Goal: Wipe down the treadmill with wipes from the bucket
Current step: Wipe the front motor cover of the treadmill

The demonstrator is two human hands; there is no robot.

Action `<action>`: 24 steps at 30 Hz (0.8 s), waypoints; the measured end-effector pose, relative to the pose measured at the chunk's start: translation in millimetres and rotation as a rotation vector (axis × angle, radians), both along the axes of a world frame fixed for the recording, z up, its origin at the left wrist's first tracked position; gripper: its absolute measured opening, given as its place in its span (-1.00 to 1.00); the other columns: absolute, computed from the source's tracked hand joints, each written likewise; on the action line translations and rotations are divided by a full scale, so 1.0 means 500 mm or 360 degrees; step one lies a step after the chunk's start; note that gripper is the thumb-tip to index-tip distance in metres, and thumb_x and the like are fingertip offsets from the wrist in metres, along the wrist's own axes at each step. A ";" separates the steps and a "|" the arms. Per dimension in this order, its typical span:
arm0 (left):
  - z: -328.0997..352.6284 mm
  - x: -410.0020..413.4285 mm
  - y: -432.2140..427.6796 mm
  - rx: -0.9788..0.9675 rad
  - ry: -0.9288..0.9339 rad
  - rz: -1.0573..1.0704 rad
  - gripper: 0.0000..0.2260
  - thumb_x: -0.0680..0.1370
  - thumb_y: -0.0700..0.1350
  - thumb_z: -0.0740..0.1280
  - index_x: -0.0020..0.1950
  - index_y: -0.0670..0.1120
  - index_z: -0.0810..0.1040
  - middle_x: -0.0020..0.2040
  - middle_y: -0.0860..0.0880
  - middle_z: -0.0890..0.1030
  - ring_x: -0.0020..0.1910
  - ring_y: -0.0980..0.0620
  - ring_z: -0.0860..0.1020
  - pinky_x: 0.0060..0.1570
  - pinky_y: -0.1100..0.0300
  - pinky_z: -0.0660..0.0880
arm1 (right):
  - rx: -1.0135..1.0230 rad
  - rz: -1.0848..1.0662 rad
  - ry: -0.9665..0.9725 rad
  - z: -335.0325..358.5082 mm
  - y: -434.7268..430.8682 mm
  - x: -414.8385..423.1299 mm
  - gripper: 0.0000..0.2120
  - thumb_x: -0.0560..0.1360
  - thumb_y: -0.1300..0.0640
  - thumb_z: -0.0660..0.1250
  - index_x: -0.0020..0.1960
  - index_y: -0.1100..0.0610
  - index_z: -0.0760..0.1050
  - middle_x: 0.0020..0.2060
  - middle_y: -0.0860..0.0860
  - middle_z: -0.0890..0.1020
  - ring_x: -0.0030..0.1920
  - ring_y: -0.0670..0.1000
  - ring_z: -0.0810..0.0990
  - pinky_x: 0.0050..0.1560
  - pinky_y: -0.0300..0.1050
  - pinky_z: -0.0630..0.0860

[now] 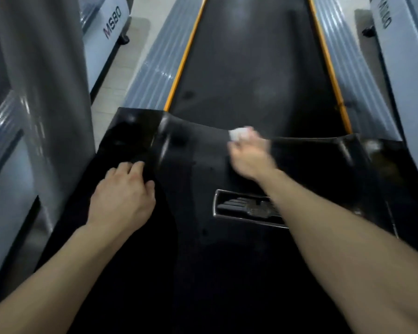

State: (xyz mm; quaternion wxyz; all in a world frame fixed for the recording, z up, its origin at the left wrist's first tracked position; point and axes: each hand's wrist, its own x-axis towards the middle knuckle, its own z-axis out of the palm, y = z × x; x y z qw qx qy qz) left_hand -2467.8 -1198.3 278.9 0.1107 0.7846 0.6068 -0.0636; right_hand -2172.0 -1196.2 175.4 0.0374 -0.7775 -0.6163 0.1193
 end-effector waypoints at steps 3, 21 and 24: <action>-0.008 -0.024 -0.002 -0.0031 -0.0029 0.0053 -0.47 0.67 0.06 0.31 0.64 -0.02 0.38 0.49 -0.05 0.49 0.38 -0.16 0.48 0.25 -0.12 0.53 | -0.0205 0.0612 0.0337 0.030 0.102 -0.174 -0.41 0.71 -0.03 -0.18 0.57 0.17 0.37 0.63 0.26 0.27 0.65 0.29 0.18 0.60 0.31 0.16; -0.025 -0.028 -0.026 0.0010 -0.0167 0.0135 -0.45 0.69 0.04 0.33 0.68 0.00 0.33 0.61 -0.04 0.41 0.50 -0.15 0.41 0.44 -0.11 0.41 | -0.0348 -0.0617 0.0188 0.024 0.051 -0.006 -0.52 0.65 -0.21 -0.06 0.33 -0.02 0.46 0.38 0.12 0.49 0.45 0.24 0.46 0.40 0.15 0.37; -0.025 -0.022 -0.032 0.0006 -0.0172 0.0153 -0.45 0.69 0.03 0.31 0.68 0.00 0.32 0.61 -0.04 0.40 0.50 -0.15 0.40 0.44 -0.12 0.39 | -0.0464 -0.0989 0.0001 0.044 -0.063 0.101 -0.38 0.70 -0.19 -0.10 0.63 0.09 0.26 0.65 0.23 0.20 0.62 0.25 0.22 0.57 0.25 0.17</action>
